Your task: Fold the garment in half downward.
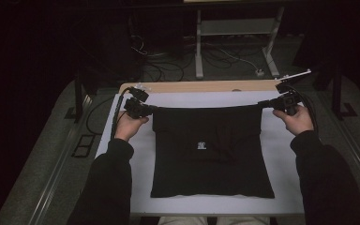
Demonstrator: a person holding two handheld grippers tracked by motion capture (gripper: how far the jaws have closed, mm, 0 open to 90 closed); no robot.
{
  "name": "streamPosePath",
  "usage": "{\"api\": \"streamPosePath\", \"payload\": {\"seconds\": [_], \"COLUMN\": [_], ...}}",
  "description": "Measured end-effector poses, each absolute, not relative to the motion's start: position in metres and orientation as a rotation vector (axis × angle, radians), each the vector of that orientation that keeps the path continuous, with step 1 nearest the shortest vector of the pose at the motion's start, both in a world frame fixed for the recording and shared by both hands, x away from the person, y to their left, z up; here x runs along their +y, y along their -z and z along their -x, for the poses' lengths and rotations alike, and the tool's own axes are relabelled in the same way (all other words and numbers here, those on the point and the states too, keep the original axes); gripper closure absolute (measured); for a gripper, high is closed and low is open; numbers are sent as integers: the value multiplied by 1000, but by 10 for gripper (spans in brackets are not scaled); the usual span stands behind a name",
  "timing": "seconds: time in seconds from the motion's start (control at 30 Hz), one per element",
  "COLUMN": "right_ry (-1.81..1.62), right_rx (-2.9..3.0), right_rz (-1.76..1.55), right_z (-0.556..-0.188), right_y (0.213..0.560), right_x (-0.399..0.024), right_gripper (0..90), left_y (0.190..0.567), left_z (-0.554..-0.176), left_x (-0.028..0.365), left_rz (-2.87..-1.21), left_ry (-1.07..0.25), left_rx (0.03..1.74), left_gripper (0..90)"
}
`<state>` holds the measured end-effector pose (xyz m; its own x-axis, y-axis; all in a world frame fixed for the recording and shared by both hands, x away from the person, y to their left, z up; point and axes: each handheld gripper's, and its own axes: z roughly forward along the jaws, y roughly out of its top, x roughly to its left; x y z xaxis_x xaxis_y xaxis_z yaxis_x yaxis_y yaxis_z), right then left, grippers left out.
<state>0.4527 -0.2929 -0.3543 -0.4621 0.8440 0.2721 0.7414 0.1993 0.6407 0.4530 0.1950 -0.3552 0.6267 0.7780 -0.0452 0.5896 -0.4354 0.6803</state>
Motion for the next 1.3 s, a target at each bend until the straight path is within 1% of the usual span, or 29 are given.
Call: {"api": "streamPosePath", "payload": {"seconds": [0.07,0.3,0.6,0.73,0.9,1.3], "right_ry": [-1126,-1123,-1151,-1146,-1118,-1083], "right_rx": [2313,2299,2263,2262,2277,2263], "right_rz": [-1542,-1543,-1533,-1529,-1537,-1571], "right_z": [-456,-464,-469,-471,-478,-498], "right_y": [354,353,338,336,345,369], "right_x": [-294,-294,-299,-299,-297,-291], "right_gripper": [872,872,872,870,870,869], "left_y": [354,350,333,336,351,366], "left_z": [-457,-463,-471,-476,-484,-500], "left_x": [194,193,192,191,187,184], "left_rz": [-2195,-2185,-2161,-2155,-2175,-2189], "left_ry": [-387,-393,-423,-415,-404,-406], "left_rx": [1053,1049,1017,1025,1061,1097], "left_gripper": [858,859,858,858,858,856]}}
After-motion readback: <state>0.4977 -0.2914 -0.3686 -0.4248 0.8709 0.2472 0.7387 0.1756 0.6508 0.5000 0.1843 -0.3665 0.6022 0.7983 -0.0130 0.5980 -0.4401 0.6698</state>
